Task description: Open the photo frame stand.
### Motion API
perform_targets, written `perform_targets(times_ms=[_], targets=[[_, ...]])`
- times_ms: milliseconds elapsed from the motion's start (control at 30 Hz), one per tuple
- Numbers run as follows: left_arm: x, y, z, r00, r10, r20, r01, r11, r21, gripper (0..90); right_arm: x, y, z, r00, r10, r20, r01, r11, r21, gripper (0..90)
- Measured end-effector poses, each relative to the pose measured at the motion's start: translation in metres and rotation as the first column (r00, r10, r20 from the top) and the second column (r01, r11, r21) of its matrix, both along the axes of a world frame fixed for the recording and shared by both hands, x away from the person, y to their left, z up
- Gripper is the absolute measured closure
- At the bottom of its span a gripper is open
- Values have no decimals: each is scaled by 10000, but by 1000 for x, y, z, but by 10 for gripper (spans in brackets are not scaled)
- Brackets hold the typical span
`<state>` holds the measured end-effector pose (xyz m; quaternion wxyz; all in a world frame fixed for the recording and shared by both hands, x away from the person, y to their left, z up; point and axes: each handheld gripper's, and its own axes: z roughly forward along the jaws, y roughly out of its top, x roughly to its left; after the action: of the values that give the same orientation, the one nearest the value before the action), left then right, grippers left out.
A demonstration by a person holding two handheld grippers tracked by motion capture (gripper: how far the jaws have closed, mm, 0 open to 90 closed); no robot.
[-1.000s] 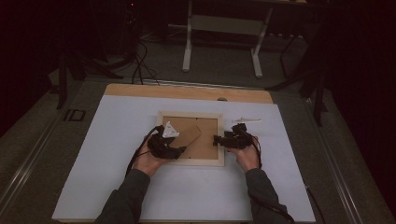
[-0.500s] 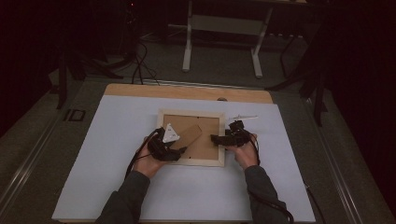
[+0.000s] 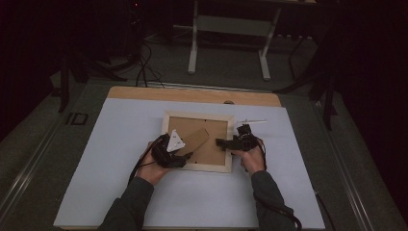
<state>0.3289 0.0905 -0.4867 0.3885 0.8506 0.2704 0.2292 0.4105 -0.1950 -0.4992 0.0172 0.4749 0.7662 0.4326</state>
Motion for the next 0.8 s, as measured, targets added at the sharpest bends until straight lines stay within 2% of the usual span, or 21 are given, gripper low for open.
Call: perform_targets(times_ms=[100, 300, 400, 533, 633, 800], targets=[[-2, 0, 1, 10000, -36, 93, 36, 10000, 20, 405, 1, -3, 1, 10000, -63, -70, 65, 9996, 259, 355], [-4, -1, 1, 9996, -97, 282, 95, 9999, 83, 405, 3, -5, 1, 9999, 22, -111, -16, 9987, 509, 344], [-4, 0, 2, 9994, -139, 328, 136, 9999, 83, 404, 4, -7, 1, 9998, 116, -178, -102, 9971, 754, 368], [-5, 0, 2, 9989, -292, 357, 292, 9996, 25, 404, 3, -15, 0, 9993, 153, -327, -108, 9908, 1348, 431], [-5, 1, 3, 9987, -380, 343, 380, 9993, 9, 403, 2, -20, 0, 9991, 196, -377, -133, 9869, 1605, 458], [-3, 4, 4, 9985, -551, 12, 551, 9981, -265, 401, -1, -23, 1, 9992, 261, -299, -203, 9835, 1798, 481]])
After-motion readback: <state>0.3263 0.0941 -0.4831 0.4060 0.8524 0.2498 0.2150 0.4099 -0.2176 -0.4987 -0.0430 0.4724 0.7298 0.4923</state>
